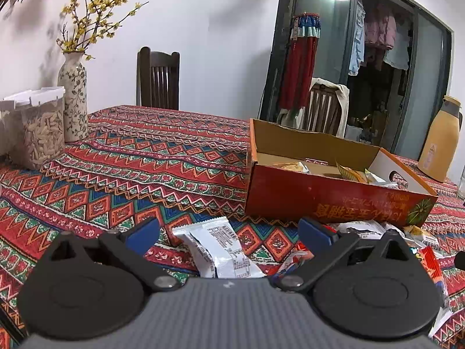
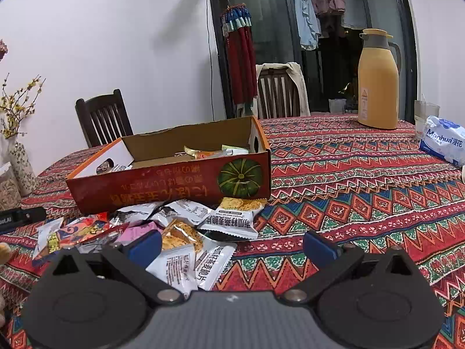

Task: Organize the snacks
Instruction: 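Grasp the cracker packet with the right gripper and white packet with the left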

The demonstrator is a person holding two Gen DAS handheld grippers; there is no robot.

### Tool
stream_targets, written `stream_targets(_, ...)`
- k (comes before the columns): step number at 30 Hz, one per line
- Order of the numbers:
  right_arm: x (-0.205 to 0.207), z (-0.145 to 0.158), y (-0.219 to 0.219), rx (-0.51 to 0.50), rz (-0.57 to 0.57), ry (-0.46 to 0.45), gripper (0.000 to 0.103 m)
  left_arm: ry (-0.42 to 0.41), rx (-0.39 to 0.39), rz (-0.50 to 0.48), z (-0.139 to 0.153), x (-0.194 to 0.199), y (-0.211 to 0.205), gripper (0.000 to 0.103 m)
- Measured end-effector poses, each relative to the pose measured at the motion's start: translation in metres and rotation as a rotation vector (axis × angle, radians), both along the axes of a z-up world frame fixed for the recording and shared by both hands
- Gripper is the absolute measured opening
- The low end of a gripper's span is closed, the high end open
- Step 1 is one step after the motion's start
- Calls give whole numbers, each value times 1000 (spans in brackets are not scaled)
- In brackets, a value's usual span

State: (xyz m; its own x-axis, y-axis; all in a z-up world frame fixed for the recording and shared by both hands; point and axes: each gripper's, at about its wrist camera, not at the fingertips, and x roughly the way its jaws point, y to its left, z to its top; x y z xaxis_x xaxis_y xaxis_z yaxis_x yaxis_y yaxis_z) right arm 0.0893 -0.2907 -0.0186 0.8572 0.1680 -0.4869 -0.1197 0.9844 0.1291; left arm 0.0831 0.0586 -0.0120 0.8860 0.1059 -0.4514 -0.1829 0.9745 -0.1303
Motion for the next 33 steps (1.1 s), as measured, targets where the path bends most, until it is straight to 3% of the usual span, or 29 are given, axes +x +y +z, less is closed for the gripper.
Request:
stream_targets(9, 34, 9, -5, -27, -19, 3, 100, 14, -19, 8, -1, 3, 4, 103)
stream_targets(17, 95, 1, 8, -67, -23, 102, 73, 37, -25, 20, -4, 8, 6, 103)
stream_targets(22, 115, -20, 9, -52, -24, 178, 45, 42, -25, 16, -5, 9, 5, 103)
stream_targets(26, 106, -21, 9, -50, -14, 152, 42, 38, -26, 14, -4, 8, 5, 103)
stream_targets(33, 66, -10, 13, -80, -3, 11, 42, 38, -25, 16, -4, 8, 6, 103)
